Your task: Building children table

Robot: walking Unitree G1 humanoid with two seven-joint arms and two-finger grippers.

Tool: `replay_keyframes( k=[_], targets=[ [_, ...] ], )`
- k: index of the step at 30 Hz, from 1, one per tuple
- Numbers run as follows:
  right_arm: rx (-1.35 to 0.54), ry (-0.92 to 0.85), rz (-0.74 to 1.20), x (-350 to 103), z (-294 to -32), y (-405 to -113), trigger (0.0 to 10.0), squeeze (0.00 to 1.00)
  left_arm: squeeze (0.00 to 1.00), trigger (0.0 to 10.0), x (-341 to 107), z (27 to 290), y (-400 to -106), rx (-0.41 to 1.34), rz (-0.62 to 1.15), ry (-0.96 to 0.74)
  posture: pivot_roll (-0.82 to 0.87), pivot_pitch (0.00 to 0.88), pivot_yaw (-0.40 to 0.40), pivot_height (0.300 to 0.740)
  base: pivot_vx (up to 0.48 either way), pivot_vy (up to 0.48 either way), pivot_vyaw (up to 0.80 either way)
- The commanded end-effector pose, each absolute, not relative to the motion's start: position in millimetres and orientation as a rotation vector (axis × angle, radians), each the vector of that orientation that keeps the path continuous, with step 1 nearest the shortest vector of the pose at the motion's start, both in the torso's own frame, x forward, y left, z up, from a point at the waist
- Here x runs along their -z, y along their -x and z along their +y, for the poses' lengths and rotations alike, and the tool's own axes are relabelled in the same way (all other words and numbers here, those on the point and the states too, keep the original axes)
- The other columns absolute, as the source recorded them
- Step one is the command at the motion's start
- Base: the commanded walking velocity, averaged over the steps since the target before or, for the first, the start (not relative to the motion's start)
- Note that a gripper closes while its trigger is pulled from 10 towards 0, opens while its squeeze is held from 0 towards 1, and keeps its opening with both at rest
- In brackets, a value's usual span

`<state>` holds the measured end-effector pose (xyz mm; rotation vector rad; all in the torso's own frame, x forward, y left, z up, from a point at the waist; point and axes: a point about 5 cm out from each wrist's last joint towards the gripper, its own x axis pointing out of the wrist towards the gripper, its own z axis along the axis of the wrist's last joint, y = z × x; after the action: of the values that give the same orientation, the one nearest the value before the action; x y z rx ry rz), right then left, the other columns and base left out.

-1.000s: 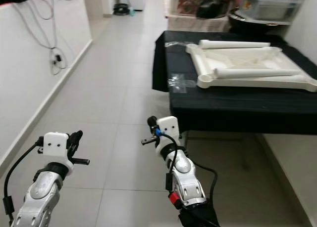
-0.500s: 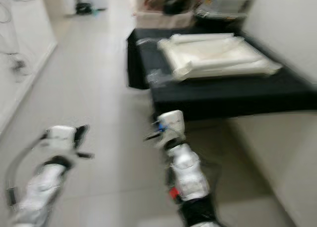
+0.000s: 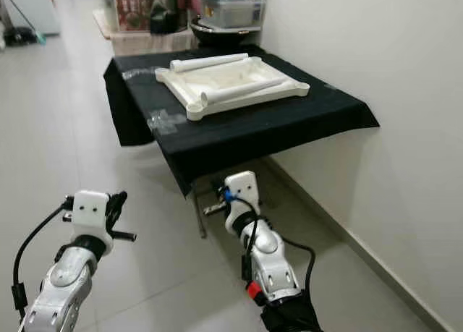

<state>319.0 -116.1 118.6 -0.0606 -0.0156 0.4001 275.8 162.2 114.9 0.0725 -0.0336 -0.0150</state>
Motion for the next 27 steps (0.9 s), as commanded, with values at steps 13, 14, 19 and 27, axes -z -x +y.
replay_keyframes(
  k=[13,14,19,27],
  targets=[
    [-0.428,0.062,-0.013,-120.1,-113.2,-319.9,10.0,0.0,0.0,10.0,-117.8,164.0,-274.1,0.012,-0.042,-0.045,-0.02,0.0,-0.011,0.74,0.049,0.0,0.0],
    [-0.428,0.062,-0.014,-120.1,-112.7,-319.8,10.0,0.0,0.0,10.0,-117.5,164.7,-274.4,0.011,-0.037,-0.033,-0.03,0.0,-0.009,0.74,0.337,0.0,0.0],
    [-0.43,0.062,-0.017,-120.7,-112.5,-319.9,10.0,0.0,0.0,10.0,-119.6,164.4,-275.6,0.021,-0.045,-0.034,-0.03,0.0,-0.008,0.74,0.34,0.0,0.0],
    [-0.433,0.064,-0.016,-119.7,-112.8,-319.6,10.0,0.0,0.0,10.0,-119.1,162.7,-276.6,0.024,-0.042,-0.034,-0.03,0.0,-0.014,0.74,0.327,0.0,0.0]
  ],
)
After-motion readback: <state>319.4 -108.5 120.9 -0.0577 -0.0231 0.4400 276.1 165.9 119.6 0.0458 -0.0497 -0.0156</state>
